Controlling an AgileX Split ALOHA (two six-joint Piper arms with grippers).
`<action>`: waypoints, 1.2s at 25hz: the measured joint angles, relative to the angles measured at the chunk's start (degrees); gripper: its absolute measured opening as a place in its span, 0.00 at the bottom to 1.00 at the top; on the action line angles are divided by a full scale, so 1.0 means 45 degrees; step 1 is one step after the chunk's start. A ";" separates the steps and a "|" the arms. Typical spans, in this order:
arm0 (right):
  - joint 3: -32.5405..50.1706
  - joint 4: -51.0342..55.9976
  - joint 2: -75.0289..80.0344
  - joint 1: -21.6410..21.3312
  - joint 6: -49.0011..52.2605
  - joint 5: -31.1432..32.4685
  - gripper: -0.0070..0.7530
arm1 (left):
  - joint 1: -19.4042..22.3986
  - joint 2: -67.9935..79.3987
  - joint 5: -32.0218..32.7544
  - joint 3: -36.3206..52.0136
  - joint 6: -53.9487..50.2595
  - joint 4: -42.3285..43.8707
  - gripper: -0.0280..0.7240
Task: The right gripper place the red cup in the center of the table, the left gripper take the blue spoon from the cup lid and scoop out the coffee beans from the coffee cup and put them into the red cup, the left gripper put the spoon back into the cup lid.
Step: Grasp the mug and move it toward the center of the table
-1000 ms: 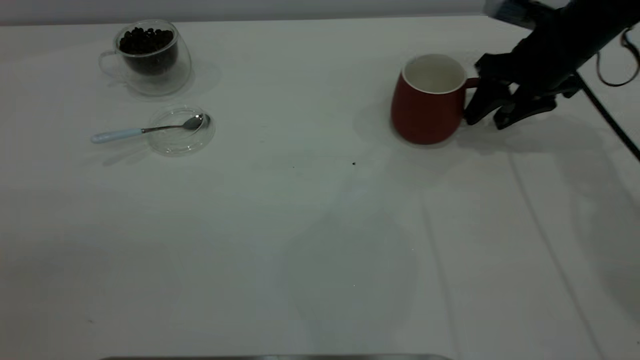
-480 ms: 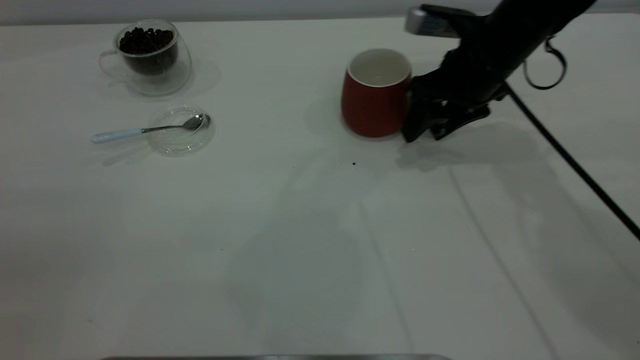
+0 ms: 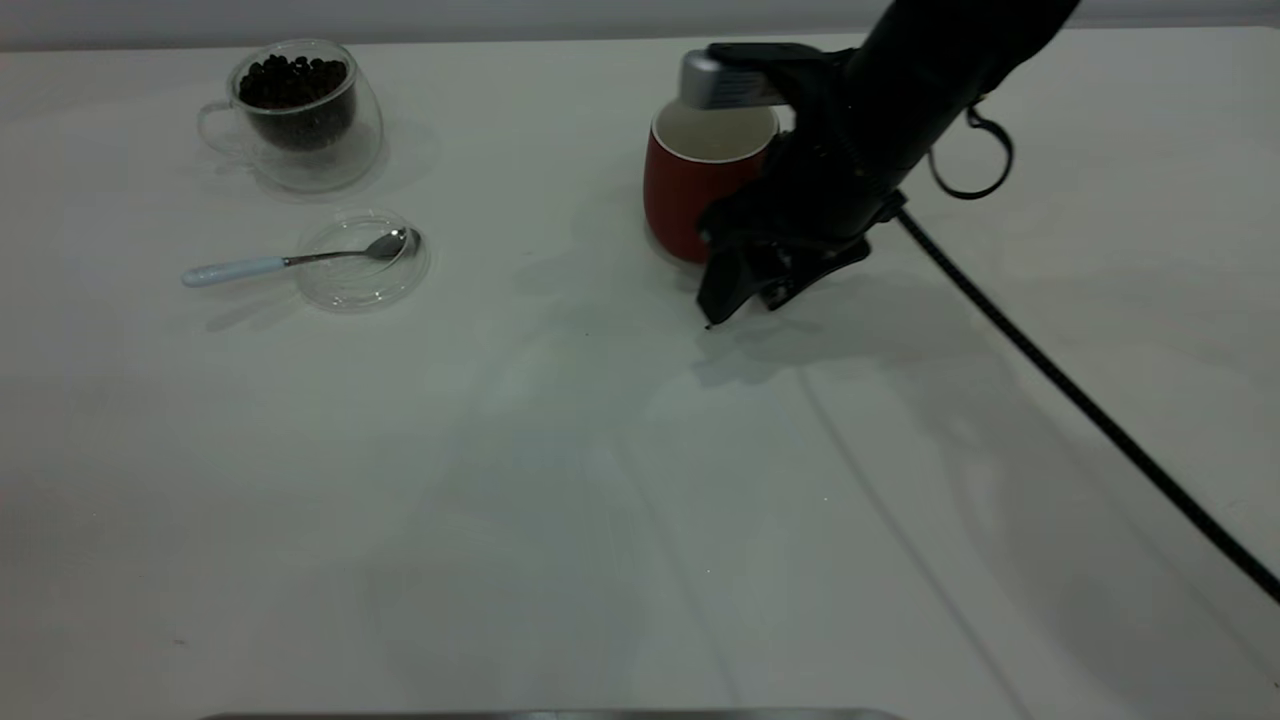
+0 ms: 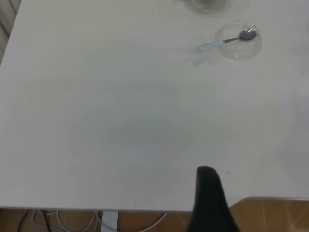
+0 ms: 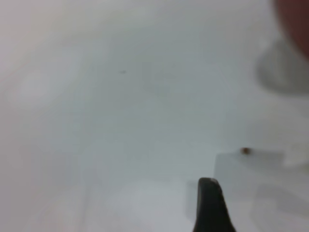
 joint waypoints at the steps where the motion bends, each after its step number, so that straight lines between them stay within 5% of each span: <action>1: 0.0000 0.0000 0.0000 0.0142 -0.0003 0.0013 0.71 | 0.0000 0.0000 0.0000 0.0000 0.0000 0.0000 0.79; 6: 0.0000 -0.0867 -0.0144 0.0139 0.0006 0.1227 0.71 | 0.0000 0.0000 0.0000 0.0000 0.0000 0.0000 0.79; 11: 0.0000 -0.2375 -0.1127 -0.0952 0.0686 0.2621 0.71 | 0.0000 0.0000 0.0000 0.0000 -0.0012 0.0000 0.79; 19: -0.1822 -0.2701 -0.0431 -0.2658 0.1483 0.0765 0.71 | 0.0000 0.0000 0.0000 0.0000 -0.0025 0.0000 0.79; 30: -0.4722 -0.2887 0.1763 -0.2617 0.2404 0.0396 0.71 | 0.0000 0.0000 0.0000 0.0000 -0.0025 0.0000 0.79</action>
